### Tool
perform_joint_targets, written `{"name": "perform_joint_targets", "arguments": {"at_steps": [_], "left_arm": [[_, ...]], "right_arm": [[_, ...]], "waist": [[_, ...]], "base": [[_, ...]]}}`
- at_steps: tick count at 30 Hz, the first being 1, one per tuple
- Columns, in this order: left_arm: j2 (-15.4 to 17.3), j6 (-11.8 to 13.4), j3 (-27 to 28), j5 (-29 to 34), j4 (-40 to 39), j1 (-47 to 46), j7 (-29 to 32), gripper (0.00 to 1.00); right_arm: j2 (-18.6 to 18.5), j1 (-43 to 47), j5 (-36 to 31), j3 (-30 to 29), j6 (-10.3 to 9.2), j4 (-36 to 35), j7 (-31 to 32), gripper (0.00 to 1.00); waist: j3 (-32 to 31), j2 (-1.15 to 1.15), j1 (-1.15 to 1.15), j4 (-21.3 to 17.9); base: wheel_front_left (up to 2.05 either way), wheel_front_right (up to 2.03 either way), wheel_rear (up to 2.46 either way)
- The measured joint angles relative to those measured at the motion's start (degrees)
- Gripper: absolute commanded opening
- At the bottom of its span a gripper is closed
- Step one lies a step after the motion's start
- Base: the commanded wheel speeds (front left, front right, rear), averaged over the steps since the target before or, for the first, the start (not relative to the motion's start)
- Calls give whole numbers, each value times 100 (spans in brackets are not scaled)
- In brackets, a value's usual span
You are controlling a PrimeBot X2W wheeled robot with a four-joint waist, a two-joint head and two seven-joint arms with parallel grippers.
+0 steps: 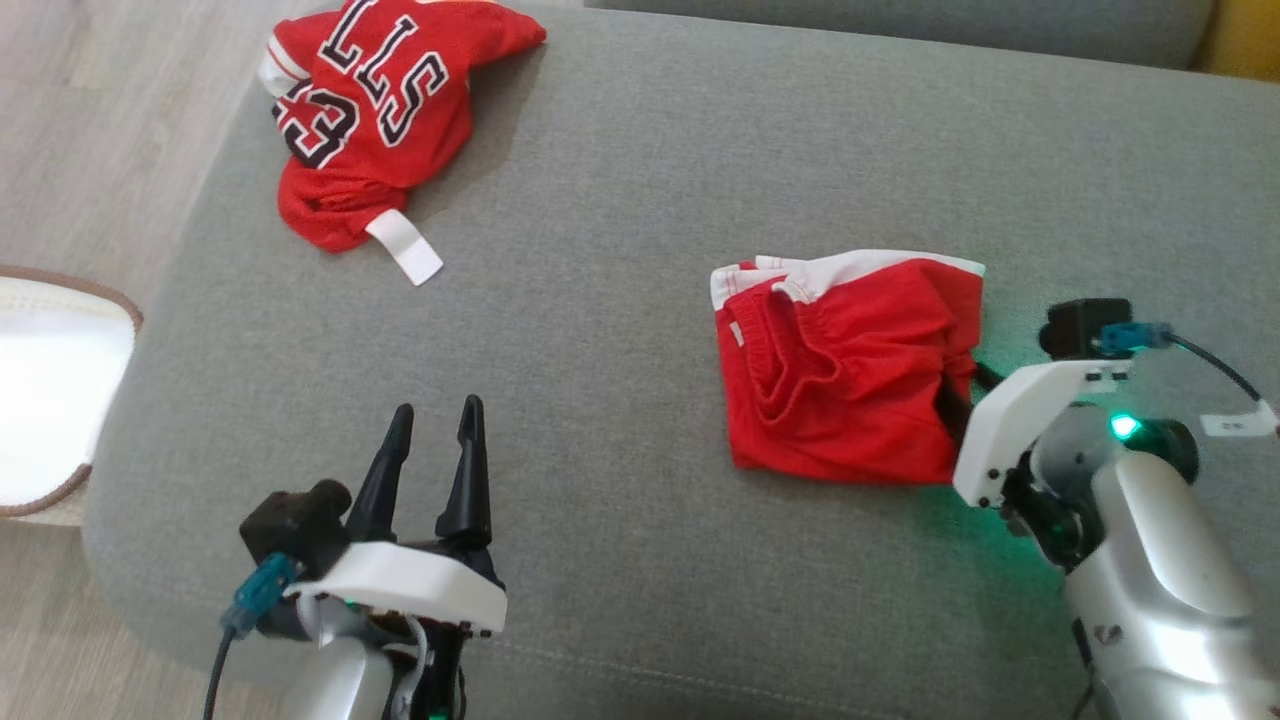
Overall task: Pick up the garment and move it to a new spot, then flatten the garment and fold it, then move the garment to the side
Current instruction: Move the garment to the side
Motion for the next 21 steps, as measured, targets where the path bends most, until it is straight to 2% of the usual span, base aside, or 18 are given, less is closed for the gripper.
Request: {"name": "perform_joint_targets", "arguments": {"at_steps": [1, 7, 11, 15, 21], "left_arm": [[0, -1, 2, 1, -7, 0, 0, 100], [-1, -10, 32, 145, -68, -14, 0, 100], [0, -65, 116, 263, -144, -124, 0, 100], [-1, -120, 131, 377, -190, -321, 0, 100], [-2, -219, 76, 573, -236, -510, 0, 100]], "right_arm": [[0, -21, 14, 48, 0, 15, -25, 0], [-5, -233, -2, 207, 0, 191, -325, 0], [-175, -476, -132, 145, 0, 252, -510, 0], [-388, -719, -201, 32, 0, 225, -605, 0], [-501, -938, -244, 1, 0, 36, -660, 0]], "waist": [[10, 0, 0, -22], [97, 0, 0, -269], [193, 0, 0, -556], [316, 0, 0, -937], [551, 0, 0, -1647]], "base": [[0, 0, 0], [0, 0, 0], [0, 0, 0], [0, 0, 0], [0, 0, 0]]}}
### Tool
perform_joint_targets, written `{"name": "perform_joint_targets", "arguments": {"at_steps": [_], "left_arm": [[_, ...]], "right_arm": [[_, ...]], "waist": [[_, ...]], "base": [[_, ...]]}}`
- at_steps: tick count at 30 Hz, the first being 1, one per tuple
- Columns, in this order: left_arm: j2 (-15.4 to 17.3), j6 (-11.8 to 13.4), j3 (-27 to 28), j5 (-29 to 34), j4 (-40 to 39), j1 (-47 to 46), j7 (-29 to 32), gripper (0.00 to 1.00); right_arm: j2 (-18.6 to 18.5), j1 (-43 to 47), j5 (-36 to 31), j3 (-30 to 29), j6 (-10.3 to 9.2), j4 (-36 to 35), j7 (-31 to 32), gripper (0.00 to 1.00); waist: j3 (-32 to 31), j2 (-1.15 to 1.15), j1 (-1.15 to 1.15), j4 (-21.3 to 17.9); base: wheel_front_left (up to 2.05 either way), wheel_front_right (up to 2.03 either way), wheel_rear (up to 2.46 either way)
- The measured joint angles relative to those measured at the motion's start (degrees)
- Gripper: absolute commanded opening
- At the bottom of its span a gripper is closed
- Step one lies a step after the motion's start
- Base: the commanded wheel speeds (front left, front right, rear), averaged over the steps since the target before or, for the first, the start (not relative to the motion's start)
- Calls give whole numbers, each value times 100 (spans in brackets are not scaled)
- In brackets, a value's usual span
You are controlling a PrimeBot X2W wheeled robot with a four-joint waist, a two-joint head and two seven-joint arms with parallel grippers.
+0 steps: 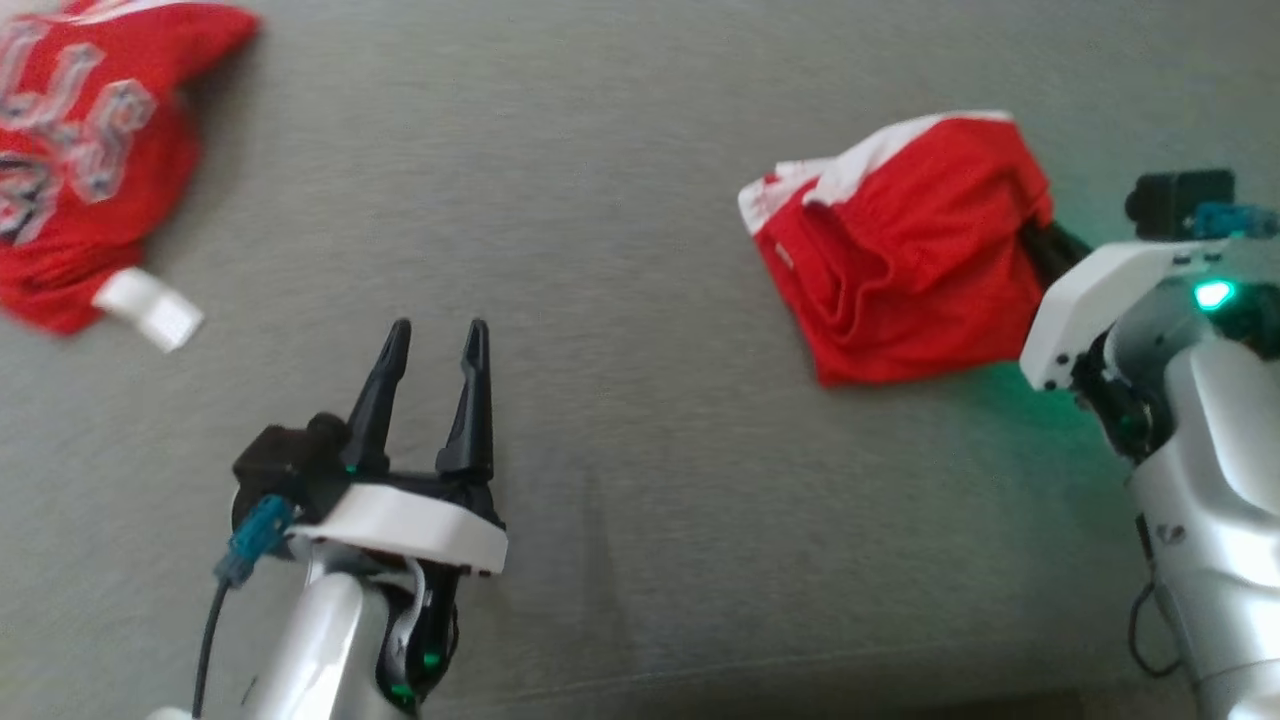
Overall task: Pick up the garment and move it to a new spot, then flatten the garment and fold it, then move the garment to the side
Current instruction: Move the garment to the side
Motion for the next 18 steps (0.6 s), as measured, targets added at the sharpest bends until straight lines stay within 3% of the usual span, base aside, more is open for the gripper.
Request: {"name": "perform_joint_targets", "arguments": {"at_steps": [10, 18], "left_arm": [[8, -149, -85, 263, 36, -482, 0, 100], [27, -151, -91, 291, 98, -560, 0, 100]], "right_arm": [[167, -280, 2, -136, 0, -111, -253, 0], [180, -483, -127, -221, 0, 112, -499, 0]], "waist": [[497, 0, 0, -1112], [748, 0, 0, -1249]], "base": [[0, 0, 0], [0, 0, 0]]}}
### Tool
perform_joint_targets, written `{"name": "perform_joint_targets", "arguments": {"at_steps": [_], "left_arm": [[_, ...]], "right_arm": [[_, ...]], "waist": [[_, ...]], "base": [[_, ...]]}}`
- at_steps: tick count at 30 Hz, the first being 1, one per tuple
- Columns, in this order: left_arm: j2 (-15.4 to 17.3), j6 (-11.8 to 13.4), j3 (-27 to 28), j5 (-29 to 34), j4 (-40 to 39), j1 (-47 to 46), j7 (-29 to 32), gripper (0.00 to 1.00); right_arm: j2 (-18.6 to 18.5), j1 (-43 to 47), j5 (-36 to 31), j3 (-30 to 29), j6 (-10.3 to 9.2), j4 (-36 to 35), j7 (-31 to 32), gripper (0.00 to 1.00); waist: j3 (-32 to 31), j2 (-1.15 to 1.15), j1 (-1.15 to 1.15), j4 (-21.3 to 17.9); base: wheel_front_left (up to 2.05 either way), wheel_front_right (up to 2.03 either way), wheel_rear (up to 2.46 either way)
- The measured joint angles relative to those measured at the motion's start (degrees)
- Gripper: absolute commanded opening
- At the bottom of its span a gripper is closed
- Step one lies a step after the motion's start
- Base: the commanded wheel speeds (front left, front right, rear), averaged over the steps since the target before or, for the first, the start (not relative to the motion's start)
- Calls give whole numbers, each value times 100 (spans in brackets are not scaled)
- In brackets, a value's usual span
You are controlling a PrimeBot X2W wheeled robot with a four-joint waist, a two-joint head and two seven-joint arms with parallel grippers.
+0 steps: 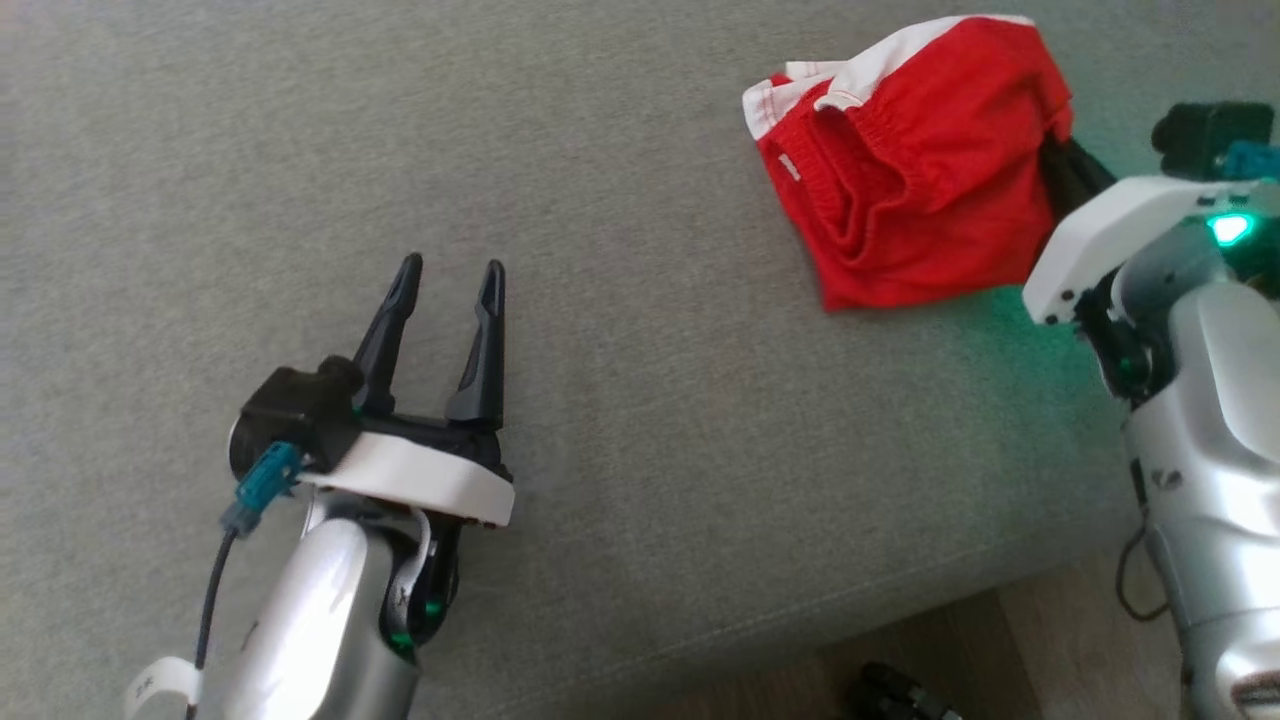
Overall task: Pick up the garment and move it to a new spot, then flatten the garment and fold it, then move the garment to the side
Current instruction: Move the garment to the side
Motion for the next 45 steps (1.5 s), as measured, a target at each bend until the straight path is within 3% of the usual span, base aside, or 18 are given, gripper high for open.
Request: {"name": "perform_joint_targets", "arguments": {"at_steps": [7, 17, 24, 45], "left_arm": [[11, 5, 36, 0, -32, -14, -1, 100], [5, 8, 35, -1, -165, -20, -1, 100], [2, 9, 36, 0, -230, -21, -1, 100], [1, 8, 21, 52, -243, -111, -1, 100]], "right_arm": [[-89, -626, -235, -264, 0, 458, -105, 0], [-984, -1318, -844, -913, 0, 1200, -134, 0], [-1289, -1521, -1386, -1151, 0, 1295, -157, 0], [-1335, -1652, -2461, -1993, 0, 1564, -547, 0]], "waist": [[20, 0, 0, 282], [128, 0, 0, 697], [245, 0, -1, 767], [377, 0, 0, 799]], "base": [[0, 0, 0], [0, 0, 0], [0, 0, 0], [0, 0, 0]]}}
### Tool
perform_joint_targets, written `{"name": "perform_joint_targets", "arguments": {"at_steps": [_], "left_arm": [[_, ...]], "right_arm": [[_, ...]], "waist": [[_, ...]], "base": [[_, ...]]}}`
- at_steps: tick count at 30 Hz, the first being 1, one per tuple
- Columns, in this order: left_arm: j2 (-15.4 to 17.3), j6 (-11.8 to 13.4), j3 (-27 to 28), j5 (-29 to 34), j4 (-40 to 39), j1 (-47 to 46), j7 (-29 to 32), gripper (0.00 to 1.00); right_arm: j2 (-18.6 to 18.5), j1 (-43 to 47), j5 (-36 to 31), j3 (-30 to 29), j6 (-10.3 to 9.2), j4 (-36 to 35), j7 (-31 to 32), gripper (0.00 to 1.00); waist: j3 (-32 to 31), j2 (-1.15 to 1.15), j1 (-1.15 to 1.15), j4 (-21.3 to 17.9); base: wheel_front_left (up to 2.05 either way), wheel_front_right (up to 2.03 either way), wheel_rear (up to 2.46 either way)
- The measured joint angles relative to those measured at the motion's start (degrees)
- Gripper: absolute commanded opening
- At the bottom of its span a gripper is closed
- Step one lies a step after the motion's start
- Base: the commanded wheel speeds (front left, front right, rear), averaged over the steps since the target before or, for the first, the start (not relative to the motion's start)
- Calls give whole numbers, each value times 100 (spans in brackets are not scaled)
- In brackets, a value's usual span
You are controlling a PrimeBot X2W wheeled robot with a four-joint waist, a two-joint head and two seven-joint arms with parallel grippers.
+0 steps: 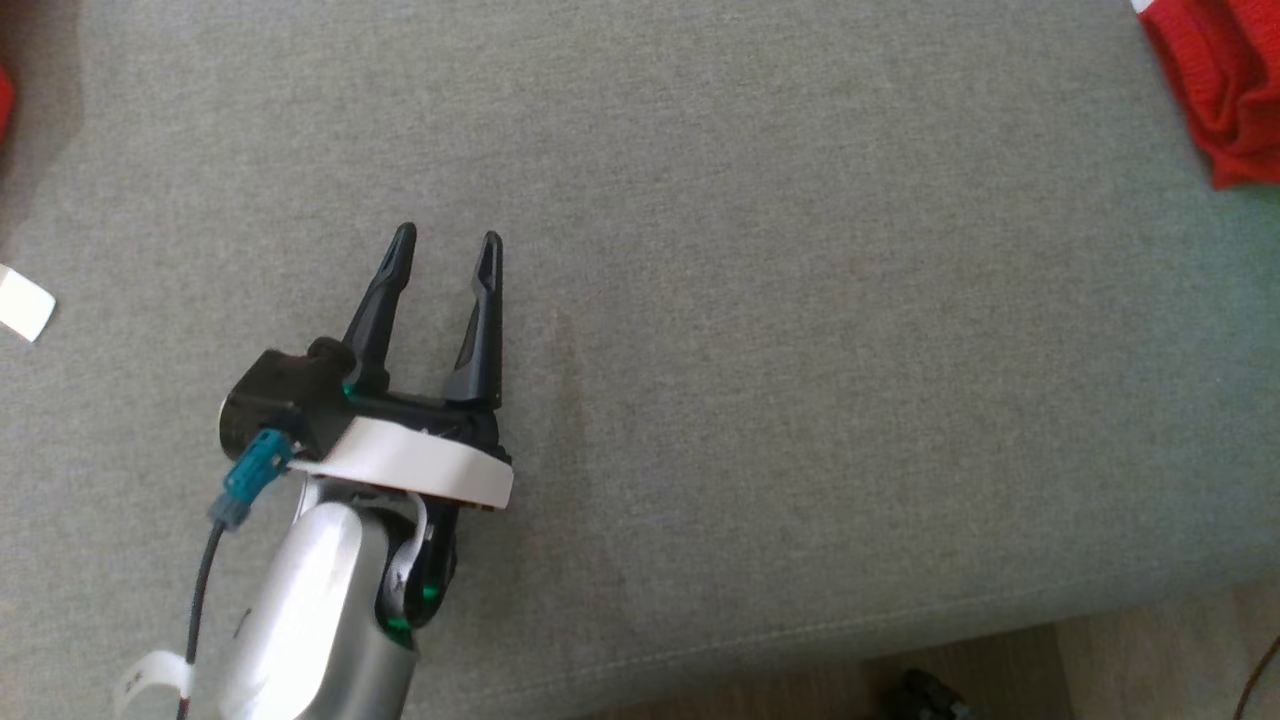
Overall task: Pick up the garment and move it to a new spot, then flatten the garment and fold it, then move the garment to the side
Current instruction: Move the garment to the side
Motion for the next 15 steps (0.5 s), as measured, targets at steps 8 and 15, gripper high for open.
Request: {"name": "perform_joint_targets", "arguments": {"at_steps": [8, 15], "left_arm": [[2, 5, -5, 0, 22, 9, 0, 100], [3, 7, -21, 0, 42, 13, 0, 100]], "right_arm": [[93, 1, -506, -365, 0, 0, -40, 42], [302, 3, -742, -490, 0, -36, -167, 100]], "waist": [[-84, 0, 0, 21], [-146, 0, 0, 15]], "base": [[0, 0, 0], [0, 0, 0]]}}
